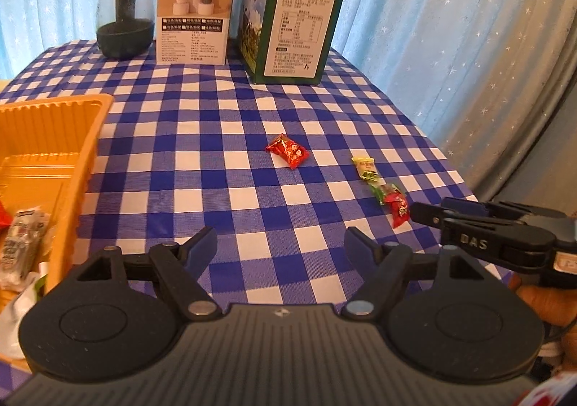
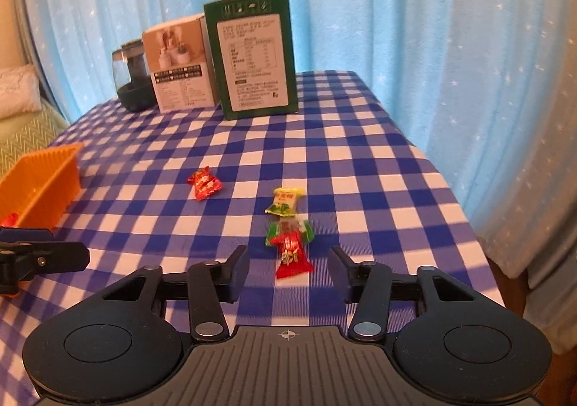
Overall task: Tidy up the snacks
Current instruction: 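Close the right tool on a red wrapped candy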
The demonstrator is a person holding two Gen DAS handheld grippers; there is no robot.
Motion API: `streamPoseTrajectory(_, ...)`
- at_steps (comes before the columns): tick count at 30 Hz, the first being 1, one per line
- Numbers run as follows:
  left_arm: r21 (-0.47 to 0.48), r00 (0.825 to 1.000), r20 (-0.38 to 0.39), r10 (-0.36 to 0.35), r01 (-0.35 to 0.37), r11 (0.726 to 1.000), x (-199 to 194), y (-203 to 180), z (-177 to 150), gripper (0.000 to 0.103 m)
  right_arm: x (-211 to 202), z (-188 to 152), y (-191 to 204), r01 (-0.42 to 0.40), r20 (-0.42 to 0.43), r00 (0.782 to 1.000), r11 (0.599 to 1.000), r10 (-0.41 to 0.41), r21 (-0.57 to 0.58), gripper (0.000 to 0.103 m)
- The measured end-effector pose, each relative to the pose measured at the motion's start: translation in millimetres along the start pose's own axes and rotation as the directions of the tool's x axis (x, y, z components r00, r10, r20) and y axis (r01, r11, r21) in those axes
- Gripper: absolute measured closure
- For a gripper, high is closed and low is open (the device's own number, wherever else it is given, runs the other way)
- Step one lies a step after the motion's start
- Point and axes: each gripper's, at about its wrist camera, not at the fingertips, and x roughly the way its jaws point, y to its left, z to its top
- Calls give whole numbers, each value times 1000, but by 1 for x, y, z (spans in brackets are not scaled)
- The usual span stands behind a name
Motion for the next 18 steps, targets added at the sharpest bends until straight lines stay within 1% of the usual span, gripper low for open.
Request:
streamPoseTrajectory(5, -2, 1000, -12, -10, 10, 1000, 18, -1, 1, 28, 30, -1, -3, -9, -43, 999, 1000, 7, -30, 68)
streamPoseTrajectory(10, 2, 999, -23, -25, 25, 1000, 30, -4, 1, 28, 40, -1, -4, 2, -47, 999, 999, -4, -48, 71)
streamPoseTrajectory(12, 8, 999, -30, -35, 35, 999, 34, -7, 0, 29, 39, -1, -6, 9, -52, 999, 999, -11, -41, 83)
streamPoseTrajectory(13, 9, 999, -33, -41, 42, 999, 35, -9, 0, 30, 38, -1, -6, 10, -51, 999, 999, -12, -37, 85)
streamPoseTrajectory(18, 34, 997, -42, -68, 69, 997, 43, -19, 2, 31, 22, 1, -10, 25, -9, 1000, 1000, -25, 8, 86)
